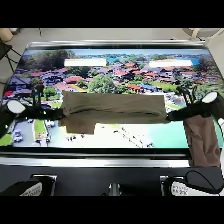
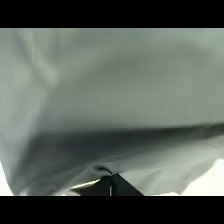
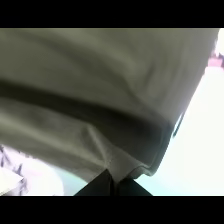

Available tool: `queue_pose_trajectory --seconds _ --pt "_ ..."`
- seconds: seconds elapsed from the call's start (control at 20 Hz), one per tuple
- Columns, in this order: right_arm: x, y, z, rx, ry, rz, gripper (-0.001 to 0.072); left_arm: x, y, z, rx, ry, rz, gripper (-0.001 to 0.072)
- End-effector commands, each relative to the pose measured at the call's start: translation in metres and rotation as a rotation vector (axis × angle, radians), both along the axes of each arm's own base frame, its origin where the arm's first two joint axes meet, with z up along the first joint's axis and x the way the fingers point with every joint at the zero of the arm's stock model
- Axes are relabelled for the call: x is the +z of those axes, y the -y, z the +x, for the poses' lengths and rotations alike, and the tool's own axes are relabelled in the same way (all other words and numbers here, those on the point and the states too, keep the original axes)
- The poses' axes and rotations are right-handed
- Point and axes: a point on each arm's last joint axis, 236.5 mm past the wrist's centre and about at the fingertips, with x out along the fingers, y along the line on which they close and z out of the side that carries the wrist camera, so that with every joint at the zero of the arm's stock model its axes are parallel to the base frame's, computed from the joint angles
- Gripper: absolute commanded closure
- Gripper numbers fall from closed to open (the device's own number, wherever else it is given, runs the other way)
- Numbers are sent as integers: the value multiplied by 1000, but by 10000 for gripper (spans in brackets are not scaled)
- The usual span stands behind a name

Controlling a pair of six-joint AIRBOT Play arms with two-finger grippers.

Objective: Fold the shirts.

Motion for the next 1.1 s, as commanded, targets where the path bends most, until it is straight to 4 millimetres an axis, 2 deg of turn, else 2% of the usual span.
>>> queue_pose_trajectory --seconds 0.0,0.15,0.25,0.4,0.5,0.55,0.65,0.7,0.75,0.85,0.9,0.95,1.05 --pt "12 0 68 -6 137 -72 695 21 -3 59 8 75 2 688" --pt "8 11 114 -77 158 -81 695 9 -4 112 4 72 1 687" --pt "-1 14 130 -77 158 -79 695 -10 0 134 -27 17 -9 687" --pt "-30 12 130 -76 114 -64 693 -46 5 143 -75 -91 -24 687" --pt "-44 10 128 -77 84 -52 688 -64 5 143 -39 -145 -37 685" --pt "-46 8 128 -79 78 -40 584 -66 5 143 -33 -155 -41 641" --pt "-38 4 125 39 120 -46 139 -60 5 137 -59 -168 -39 150" --pt "-32 10 121 79 129 -67 39 -51 0 136 -103 -146 -11 194" --pt "-27 19 116 87 127 -82 9 -39 -6 137 -153 -103 32 213" --pt "-26 37 108 9 87 -43 7 -8 -11 143 -163 -13 82 213" --pt "-28 39 108 -56 66 15 7 10 -9 148 -157 43 88 213" --pt "-32 35 110 -98 53 77 7 26 -3 152 -157 94 93 213" --pt "-44 14 111 -139 7 188 10 55 15 157 -172 184 99 213"
